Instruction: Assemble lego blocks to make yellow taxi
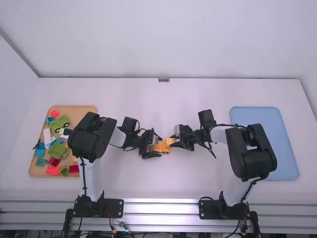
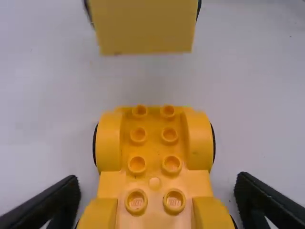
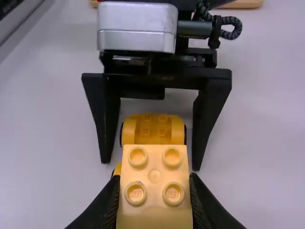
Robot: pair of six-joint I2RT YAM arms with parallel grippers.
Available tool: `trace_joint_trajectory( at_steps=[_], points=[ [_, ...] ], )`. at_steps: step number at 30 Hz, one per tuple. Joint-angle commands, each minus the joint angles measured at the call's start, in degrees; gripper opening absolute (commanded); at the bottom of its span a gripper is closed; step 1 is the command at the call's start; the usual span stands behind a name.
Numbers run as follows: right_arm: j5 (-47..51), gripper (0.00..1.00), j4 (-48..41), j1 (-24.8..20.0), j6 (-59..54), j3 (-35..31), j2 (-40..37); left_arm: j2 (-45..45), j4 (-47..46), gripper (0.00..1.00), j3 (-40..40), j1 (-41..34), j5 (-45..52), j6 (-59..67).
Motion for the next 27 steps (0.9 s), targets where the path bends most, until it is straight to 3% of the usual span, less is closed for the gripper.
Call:
trace_joint_trajectory(
  at_steps=[1,6,10,17,27],
  points=[
    [3.54,0.04,1.53,2.16,6.47,-0.24,-0.57,0.98,0.31,0.70,0.44,-0.68,0.76,-0.44],
    [7.41,0.01,5.09,5.14,7.39,-1.99,-0.57,0.98,0.85,0.53,0.46,-0.87,0.76,-0.44],
    [10.43,0.00,9.16,5.35,11.82,-3.54,-0.57,0.98,0.81,0.49,0.44,-0.87,0.61,-0.42],
    [11.58,0.01,13.88,5.38,14.19,-6.38,-0.57,0.98,0.83,0.50,0.44,-0.87,0.72,-0.42],
    [12.70,0.01,13.88,5.38,13.73,-6.86,-0.57,0.98,0.52,0.49,0.44,-0.94,0.74,-0.46]
  ],
)
